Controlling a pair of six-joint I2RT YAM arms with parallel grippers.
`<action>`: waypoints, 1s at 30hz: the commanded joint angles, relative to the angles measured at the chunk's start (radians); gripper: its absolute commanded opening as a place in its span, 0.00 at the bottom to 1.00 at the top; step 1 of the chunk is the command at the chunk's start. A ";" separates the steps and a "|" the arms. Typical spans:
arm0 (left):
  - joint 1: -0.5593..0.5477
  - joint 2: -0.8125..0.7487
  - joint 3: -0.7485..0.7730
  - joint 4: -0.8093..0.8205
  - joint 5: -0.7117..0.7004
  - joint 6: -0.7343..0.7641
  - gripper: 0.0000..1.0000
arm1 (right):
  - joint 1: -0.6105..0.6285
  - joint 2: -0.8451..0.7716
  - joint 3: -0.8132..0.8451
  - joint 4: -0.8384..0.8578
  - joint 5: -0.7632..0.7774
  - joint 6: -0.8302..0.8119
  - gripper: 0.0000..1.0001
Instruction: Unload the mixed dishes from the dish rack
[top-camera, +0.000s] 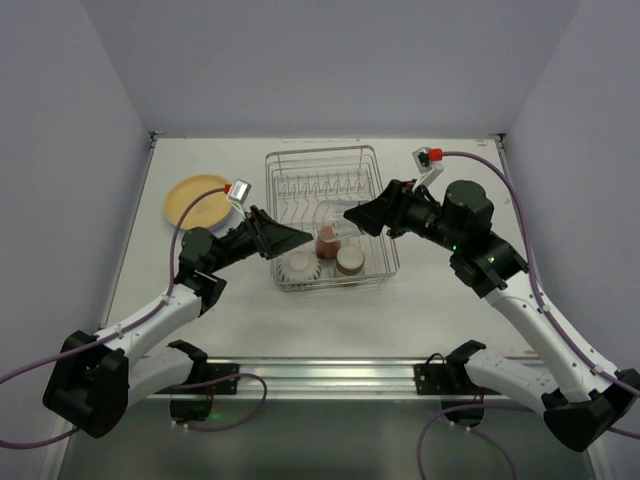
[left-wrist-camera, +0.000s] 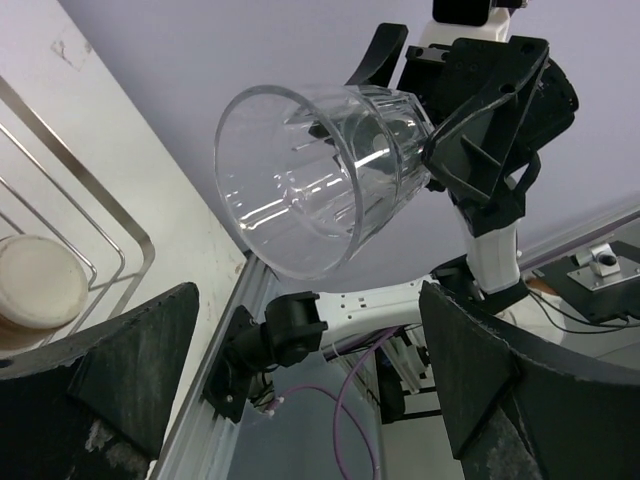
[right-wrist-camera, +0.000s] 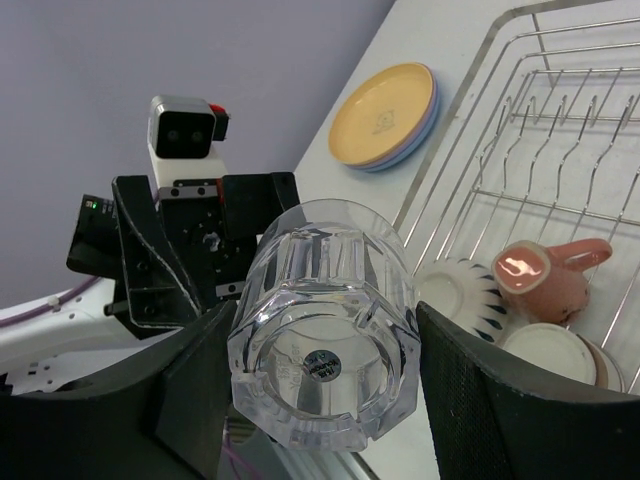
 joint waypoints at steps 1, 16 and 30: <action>-0.014 -0.009 0.053 0.078 -0.016 -0.004 0.95 | 0.000 0.009 0.007 0.084 -0.071 -0.015 0.00; -0.037 -0.027 0.099 0.101 -0.030 -0.021 0.73 | 0.001 0.075 -0.008 0.159 -0.168 0.024 0.00; -0.050 -0.063 0.125 0.160 -0.018 -0.110 0.24 | 0.006 0.117 -0.025 0.197 -0.186 0.025 0.00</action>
